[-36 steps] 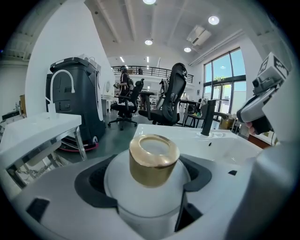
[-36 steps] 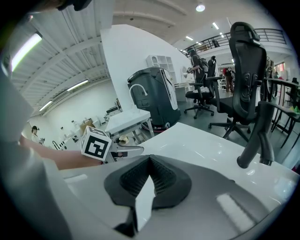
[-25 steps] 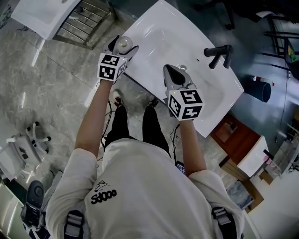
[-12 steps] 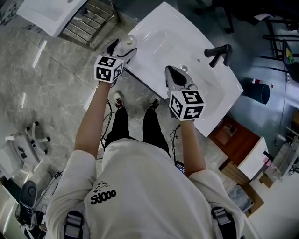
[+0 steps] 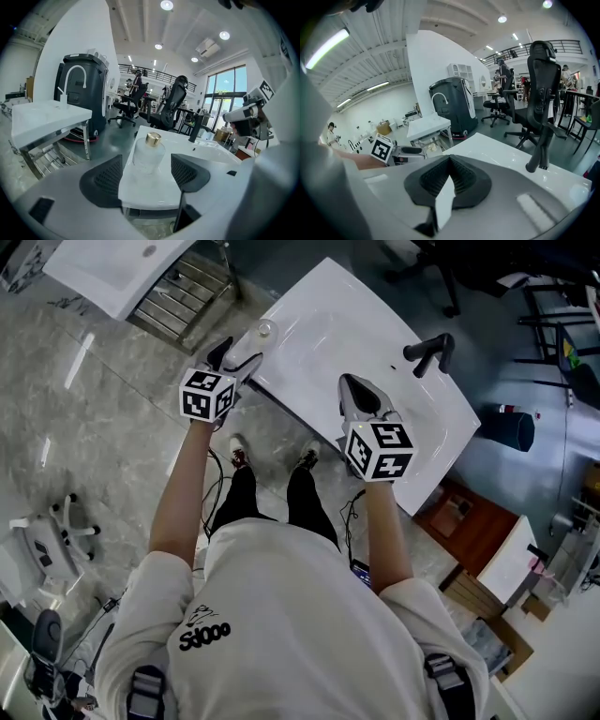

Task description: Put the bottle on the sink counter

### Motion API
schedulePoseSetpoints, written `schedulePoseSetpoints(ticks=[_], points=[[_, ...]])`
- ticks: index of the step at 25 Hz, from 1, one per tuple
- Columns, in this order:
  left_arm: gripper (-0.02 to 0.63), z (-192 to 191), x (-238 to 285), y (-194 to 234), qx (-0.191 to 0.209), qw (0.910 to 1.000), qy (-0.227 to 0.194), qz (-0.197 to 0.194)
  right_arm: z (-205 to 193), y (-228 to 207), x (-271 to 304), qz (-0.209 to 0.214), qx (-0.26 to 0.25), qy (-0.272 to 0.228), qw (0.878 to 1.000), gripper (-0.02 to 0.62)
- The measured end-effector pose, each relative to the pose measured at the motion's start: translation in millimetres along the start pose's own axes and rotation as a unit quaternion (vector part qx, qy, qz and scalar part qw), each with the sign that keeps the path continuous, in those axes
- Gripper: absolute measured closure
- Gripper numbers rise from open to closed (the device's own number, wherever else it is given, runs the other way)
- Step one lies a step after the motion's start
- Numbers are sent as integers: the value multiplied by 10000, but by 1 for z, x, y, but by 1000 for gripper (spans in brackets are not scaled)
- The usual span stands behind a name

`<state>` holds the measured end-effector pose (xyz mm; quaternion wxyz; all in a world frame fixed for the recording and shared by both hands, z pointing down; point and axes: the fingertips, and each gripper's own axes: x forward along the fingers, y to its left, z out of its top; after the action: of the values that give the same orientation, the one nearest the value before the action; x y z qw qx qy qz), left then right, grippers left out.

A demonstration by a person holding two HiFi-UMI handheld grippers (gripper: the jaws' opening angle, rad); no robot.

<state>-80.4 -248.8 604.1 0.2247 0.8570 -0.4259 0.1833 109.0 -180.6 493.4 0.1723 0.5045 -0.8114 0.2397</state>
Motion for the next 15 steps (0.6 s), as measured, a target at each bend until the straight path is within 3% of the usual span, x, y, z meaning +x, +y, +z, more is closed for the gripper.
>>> schedulePoseSetpoints(ticks=[6,10,15], points=[[451,34,-29,15,341,9984,-244,379,33,-3,-10,-161,-215,-267,9993,585],[591,67,-51,13,373,9969,-570,400,59,-1,-15,-221,-389,-496,9978,584],[600,108,-75,0,495,9936,-982,270,89,7,-19,-190,-580,-756,9953,584]])
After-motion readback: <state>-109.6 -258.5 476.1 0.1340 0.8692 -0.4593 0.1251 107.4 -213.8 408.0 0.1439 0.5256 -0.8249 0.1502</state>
